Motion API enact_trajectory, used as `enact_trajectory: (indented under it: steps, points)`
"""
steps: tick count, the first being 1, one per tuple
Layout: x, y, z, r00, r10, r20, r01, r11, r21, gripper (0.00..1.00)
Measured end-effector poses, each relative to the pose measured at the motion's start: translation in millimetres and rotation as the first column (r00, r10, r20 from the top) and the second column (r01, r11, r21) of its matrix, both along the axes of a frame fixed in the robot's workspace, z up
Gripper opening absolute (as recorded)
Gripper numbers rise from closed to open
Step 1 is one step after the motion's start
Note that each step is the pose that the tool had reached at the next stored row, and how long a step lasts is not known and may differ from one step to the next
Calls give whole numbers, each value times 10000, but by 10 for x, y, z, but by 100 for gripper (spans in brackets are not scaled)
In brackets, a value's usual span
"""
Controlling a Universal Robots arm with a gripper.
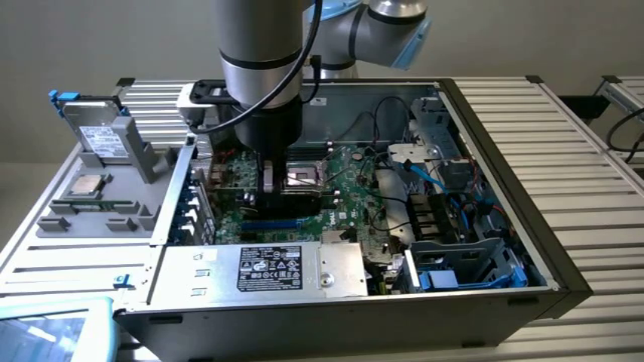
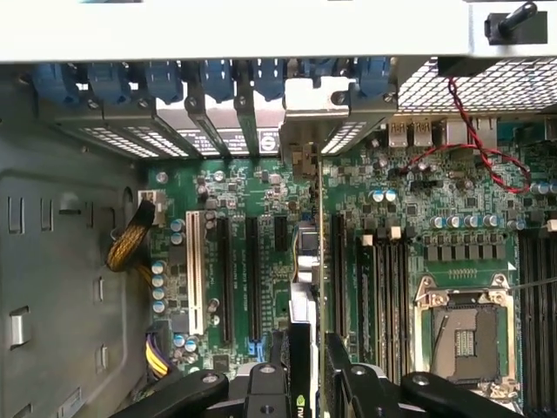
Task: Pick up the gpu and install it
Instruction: 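Insert the gpu into the slot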
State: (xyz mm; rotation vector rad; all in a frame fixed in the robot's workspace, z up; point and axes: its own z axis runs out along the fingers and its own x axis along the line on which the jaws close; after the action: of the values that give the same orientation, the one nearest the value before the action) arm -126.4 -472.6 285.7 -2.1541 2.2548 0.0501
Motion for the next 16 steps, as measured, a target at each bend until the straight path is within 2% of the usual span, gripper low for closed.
enact_trajectory:
  steps: [16]
  points:
    - [-22,16,-128,10000,2,-44,-2,10000,-1,27]
